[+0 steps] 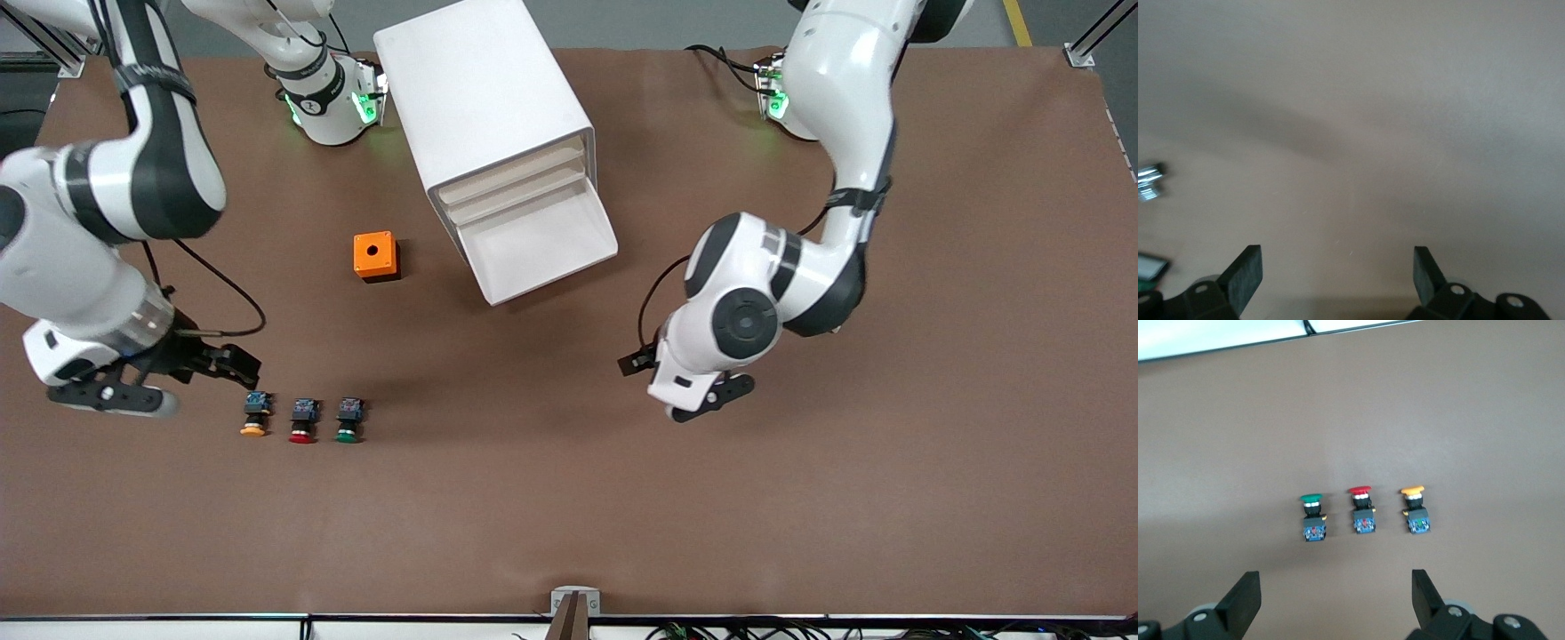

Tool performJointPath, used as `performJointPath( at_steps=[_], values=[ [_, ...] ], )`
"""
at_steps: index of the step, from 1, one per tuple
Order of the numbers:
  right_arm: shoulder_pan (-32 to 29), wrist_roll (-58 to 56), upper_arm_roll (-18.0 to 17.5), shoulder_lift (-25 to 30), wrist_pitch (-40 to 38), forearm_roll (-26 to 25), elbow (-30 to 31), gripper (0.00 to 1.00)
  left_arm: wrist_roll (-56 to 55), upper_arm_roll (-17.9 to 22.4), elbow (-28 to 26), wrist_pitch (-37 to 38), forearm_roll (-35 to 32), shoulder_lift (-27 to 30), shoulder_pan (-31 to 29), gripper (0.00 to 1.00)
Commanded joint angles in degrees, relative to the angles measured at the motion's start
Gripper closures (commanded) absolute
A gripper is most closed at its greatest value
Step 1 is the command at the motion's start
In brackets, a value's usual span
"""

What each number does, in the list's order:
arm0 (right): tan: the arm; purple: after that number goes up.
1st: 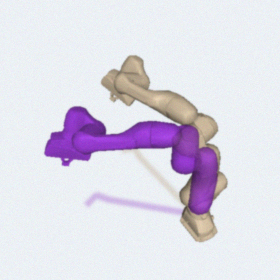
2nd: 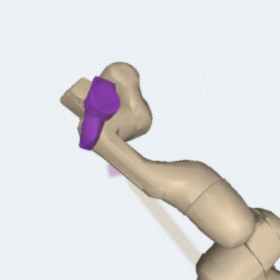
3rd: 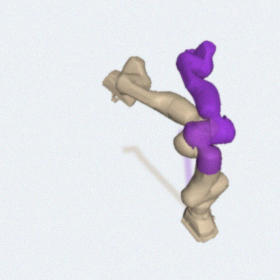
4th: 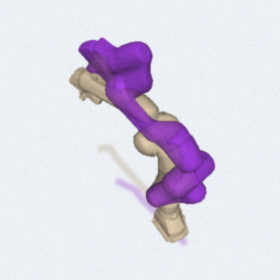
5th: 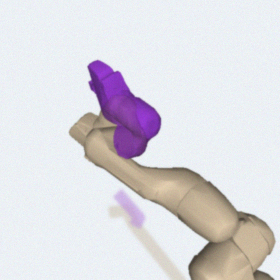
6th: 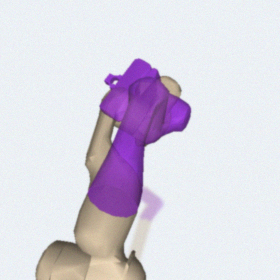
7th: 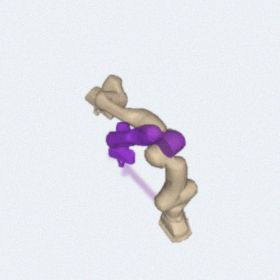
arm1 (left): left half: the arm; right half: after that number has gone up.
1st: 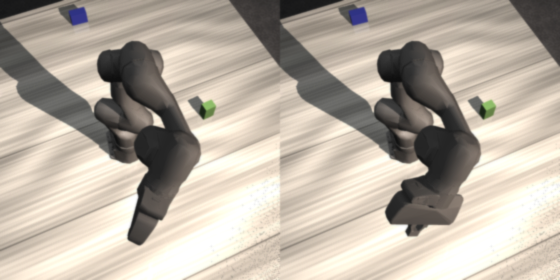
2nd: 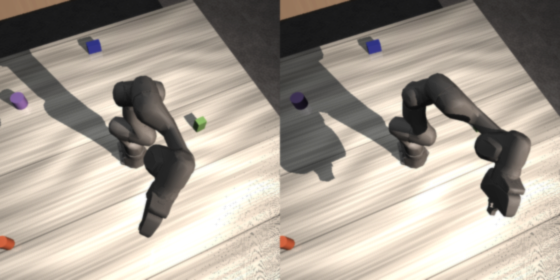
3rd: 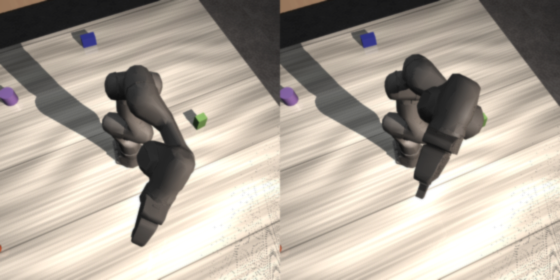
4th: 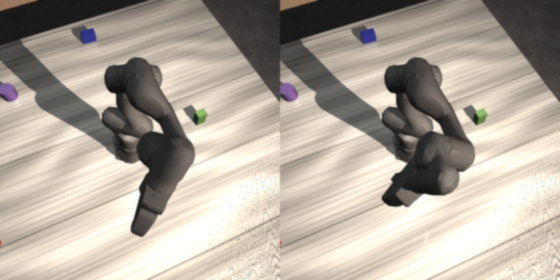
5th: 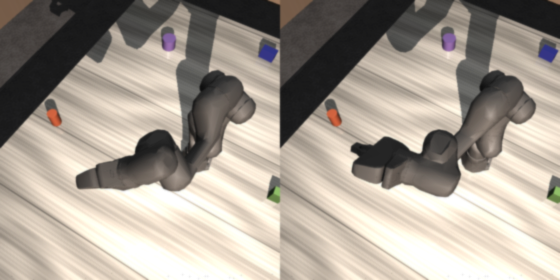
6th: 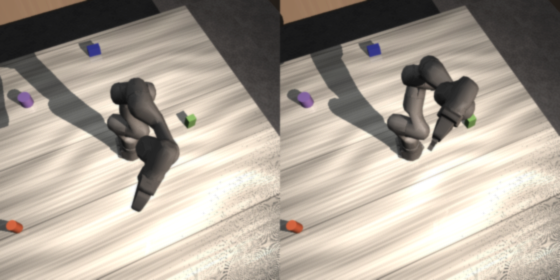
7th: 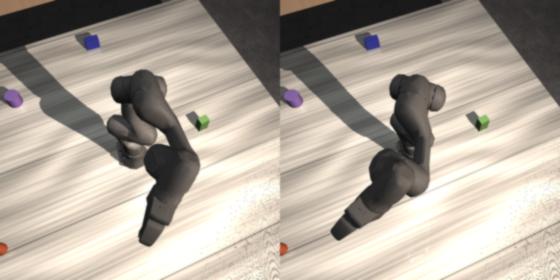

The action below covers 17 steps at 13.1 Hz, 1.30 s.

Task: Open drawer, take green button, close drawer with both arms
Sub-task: 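Push the drawer closed with the left gripper while the right gripper withdraws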

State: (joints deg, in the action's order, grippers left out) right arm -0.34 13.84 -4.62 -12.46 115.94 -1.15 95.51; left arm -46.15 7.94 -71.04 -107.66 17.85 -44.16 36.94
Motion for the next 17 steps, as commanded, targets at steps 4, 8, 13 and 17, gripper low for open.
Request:
performJointPath(
  at_steps=[4,8,13,17],
  values=[
    [3.9,-2.0,6.8,12.9,-4.3,3.1,6.8,0.0,-4.1,-1.0,-3.2,-1.6,-0.5,-2.5,5.9,0.0],
    [3.8,-2.1,6.6,16.1,-10.0,2.6,6.4,0.0,-5.8,-2.2,-3.2,-2.2,2.8,-3.6,8.2,0.0],
    [3.9,-2.1,6.7,16.5,-13.4,1.7,3.4,0.0,-9.5,-4.1,-3.5,-1.7,4.6,-4.0,11.0,0.0],
    [3.9,-2.1,7.0,16.3,-12.8,1.1,3.4,0.0,-12.5,-7.2,-3.5,-1.6,5.5,-4.4,11.3,0.0]
  ],
)
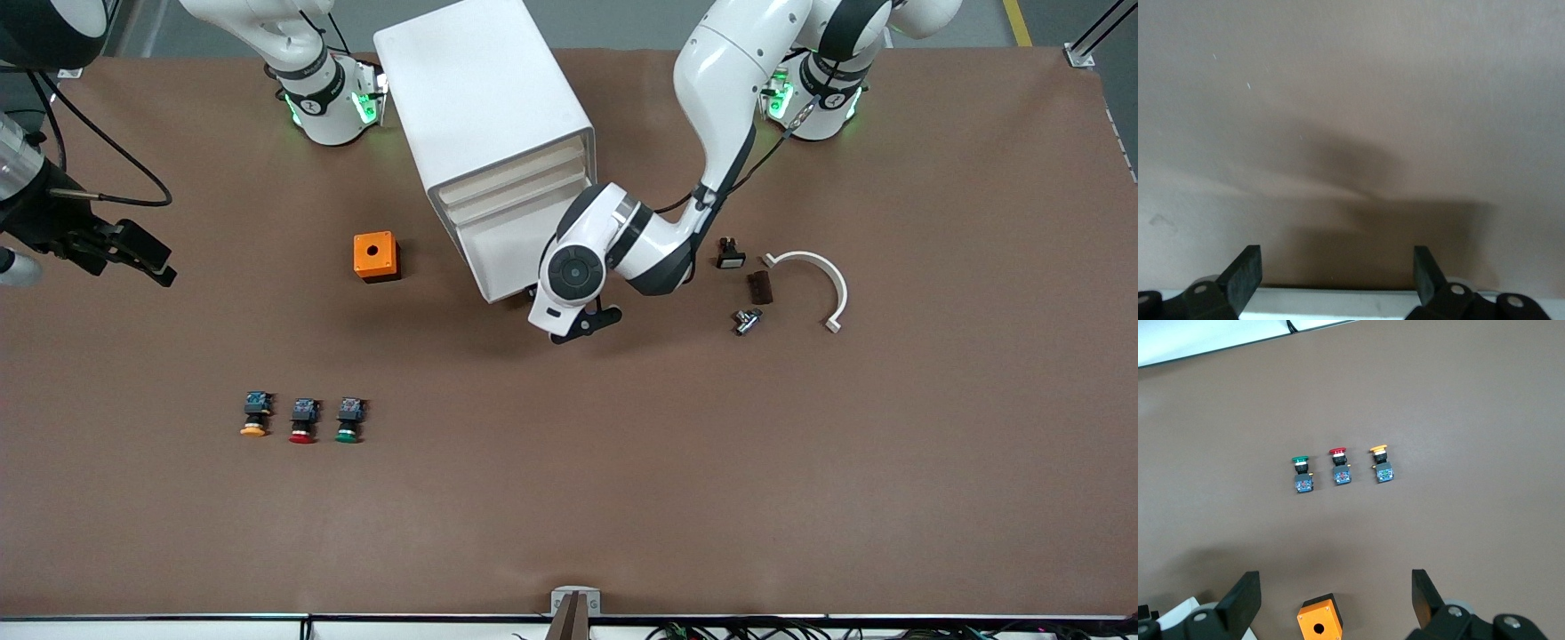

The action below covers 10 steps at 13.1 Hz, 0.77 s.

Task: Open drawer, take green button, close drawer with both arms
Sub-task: 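Push the drawer closed with the left gripper while the right gripper withdraws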

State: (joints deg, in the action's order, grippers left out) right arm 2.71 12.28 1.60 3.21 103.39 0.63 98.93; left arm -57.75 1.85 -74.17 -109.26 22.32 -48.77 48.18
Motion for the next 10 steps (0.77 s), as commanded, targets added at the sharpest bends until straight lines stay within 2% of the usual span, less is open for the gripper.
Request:
performJointPath(
  at_steps=[1,5,8,10],
  values=[
    [0.8,-0.5,0.7,0.7,-0.3,-0.6,-0.1,0.0,-0.9,-2.2,-0.7,0.0,1.1,0.0,0.2,0.0],
    [1.2,-0.4,0.6,0.7,-0.5,-0.6,-0.3,0.0,-6.6,-4.8,-1.1,-0.1,3.1,-0.4,1.2,0.0],
    [1.2,-0.4,0.7,0.8,-0.4,-0.6,-0.3,0.0,-6.6,-5.0,-1.1,-0.2,7.4,-0.5,3.1,0.0],
    [1.2,-0.4,0.7,0.8,-0.4,-0.6,-0.3,0.0,-6.6,-5.0,-1.1,-0.3,7.7,-0.5,4.1,0.0]
  ],
)
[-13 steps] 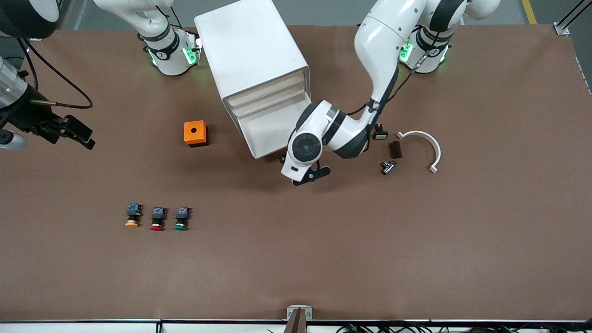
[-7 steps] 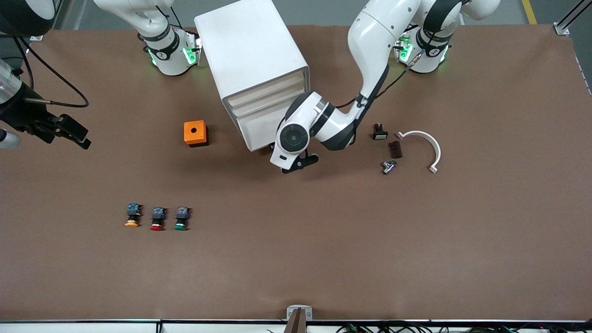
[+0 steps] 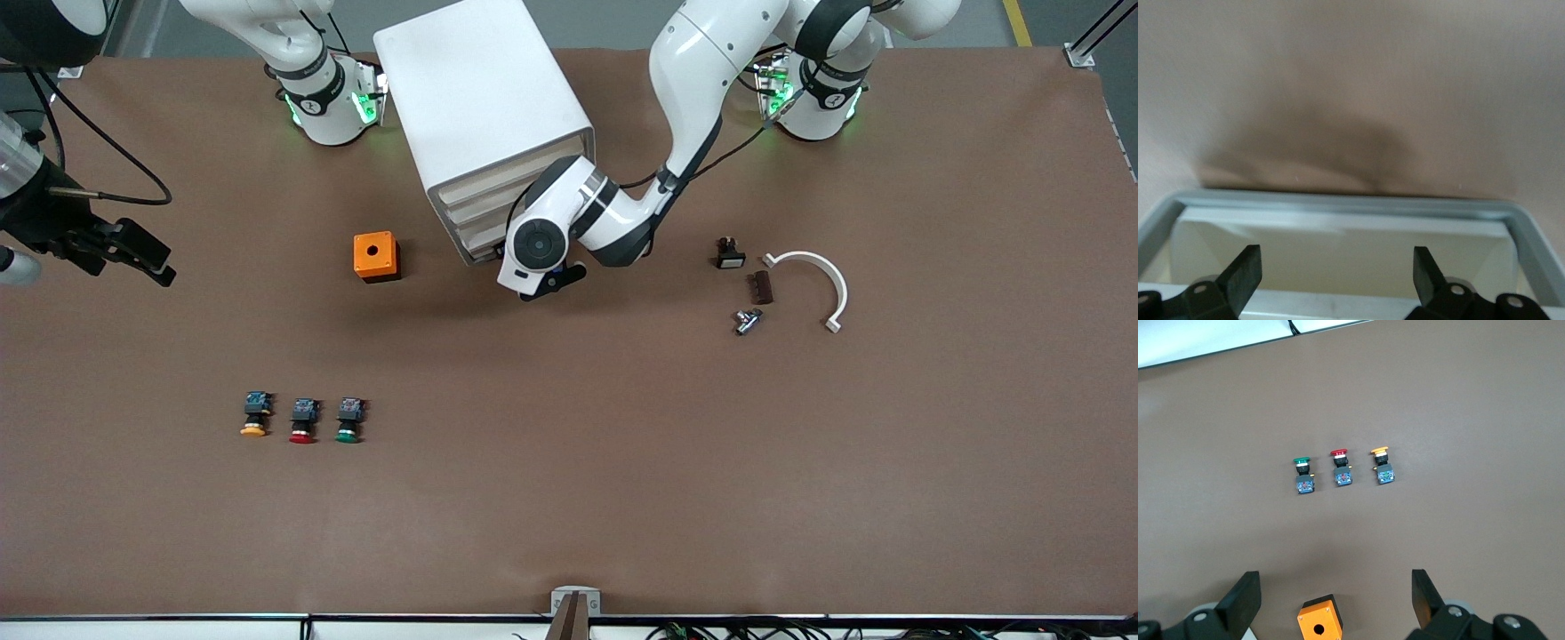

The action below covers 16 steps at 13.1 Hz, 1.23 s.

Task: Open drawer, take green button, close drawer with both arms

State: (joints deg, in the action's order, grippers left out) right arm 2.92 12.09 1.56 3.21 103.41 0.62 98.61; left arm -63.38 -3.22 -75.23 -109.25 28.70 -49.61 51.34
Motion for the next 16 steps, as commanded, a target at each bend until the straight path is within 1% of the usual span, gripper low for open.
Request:
performJointPath(
  at_steps=[1,5,7,8,9,10,13,14,15,16],
  values=[
    [1.0,-0.2,0.6,0.8,-0.4,-0.6,0.0,0.0,-1.0,0.1,-0.1,-0.3,1.4,0.3,1.0,0.0],
    [0.5,-0.2,0.6,0.5,0.4,-0.6,0.0,0.0,-1.1,0.4,0.1,0.2,1.2,1.4,0.0,0.0],
    [0.5,-0.2,0.6,0.4,0.5,-0.6,-0.4,0.0,-0.8,0.7,0.3,0.2,0.2,3.3,-4.9,0.0],
    [0.4,-0.2,0.6,0.1,0.4,-0.6,-1.1,0.0,-0.6,1.0,0.4,0.3,-0.1,4.3,-8.7,0.0],
    [0.2,-0.3,0.6,0.0,0.3,-0.6,-1.7,0.0,-0.2,1.2,0.6,0.3,-2.4,5.5,-11.8,0.0],
    [0.0,-0.3,0.6,-0.1,0.3,-0.6,-1.8,0.0,-0.2,1.1,0.7,0.3,-6.2,6.4,-14.8,0.0],
    [0.0,-0.4,0.5,-0.1,0.3,-0.6,-1.8,0.0,0.2,1.2,0.8,0.2,-19.7,10.6,-19.5,0.0],
    [0.1,-0.4,0.5,-0.1,0.3,-0.6,-1.8,0.0,0.8,1.1,0.8,0.2,-24.1,12.9,-20.7,0.0],
    [0.2,-0.4,0.5,-0.1,0.3,-0.7,-1.8,0.0,1.5,1.1,0.7,0.3,-26.9,14.6,-22.0,0.0],
    [0.2,-0.4,0.5,-0.1,0.4,-0.9,-1.8,0.0,3.2,1.1,0.7,0.4,-28.3,16.3,-23.8,0.0]
  ],
)
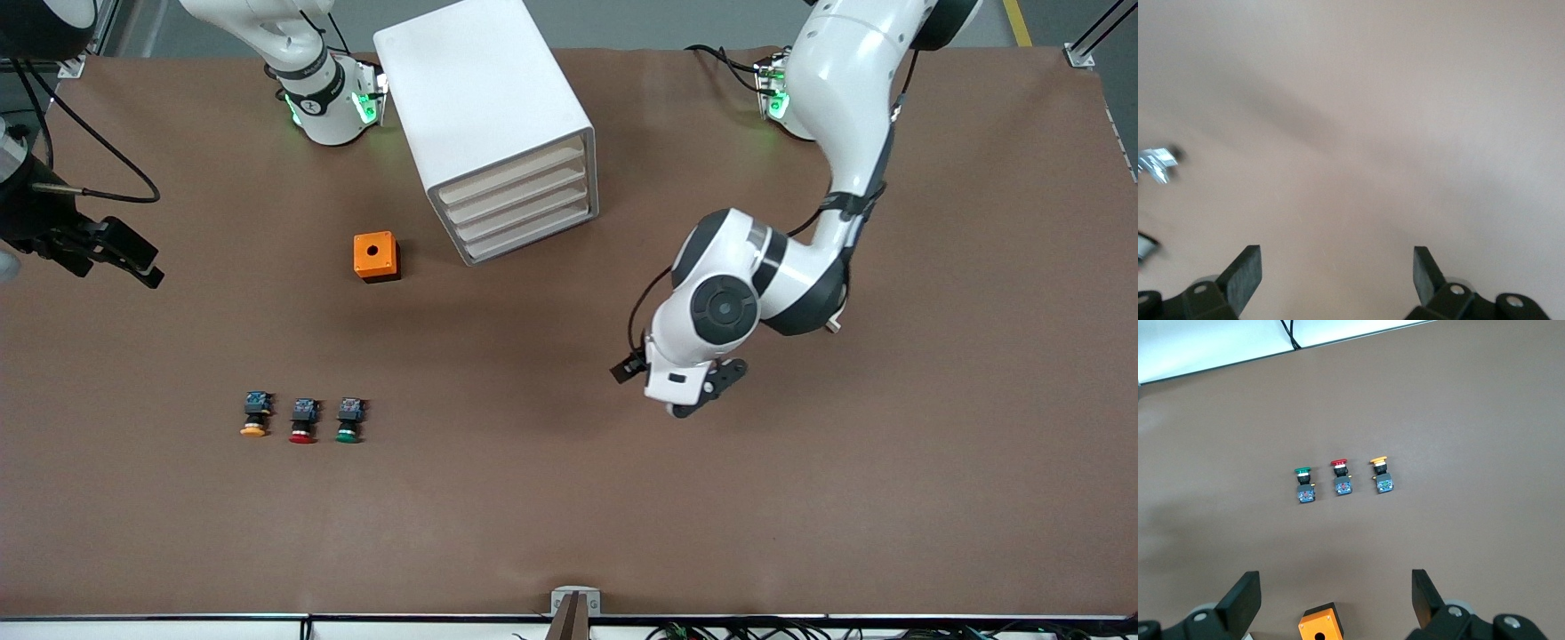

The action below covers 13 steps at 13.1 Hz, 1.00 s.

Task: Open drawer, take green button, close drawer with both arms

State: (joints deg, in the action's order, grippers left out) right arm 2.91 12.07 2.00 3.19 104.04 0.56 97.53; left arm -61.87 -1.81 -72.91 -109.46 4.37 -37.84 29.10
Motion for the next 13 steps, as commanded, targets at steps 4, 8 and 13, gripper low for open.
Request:
performJointPath(
  at_steps=[4,8,13],
  values=[
    [0.5,-0.3,0.1,0.0,0.6,-2.8,-0.8,0.0,11.5,-0.3,-1.6,2.1,-4.1,10.2,-9.1,0.0],
    [0.3,-0.2,0.1,0.0,0.3,-2.8,-0.7,0.0,23.0,-0.3,-1.7,10.0,-4.1,17.4,-16.9,0.0],
    [-1.1,-0.3,-0.8,0.0,0.0,-2.5,-0.7,0.0,33.1,-0.2,-1.7,16.8,-4.3,23.2,-24.1,0.0]
  ],
)
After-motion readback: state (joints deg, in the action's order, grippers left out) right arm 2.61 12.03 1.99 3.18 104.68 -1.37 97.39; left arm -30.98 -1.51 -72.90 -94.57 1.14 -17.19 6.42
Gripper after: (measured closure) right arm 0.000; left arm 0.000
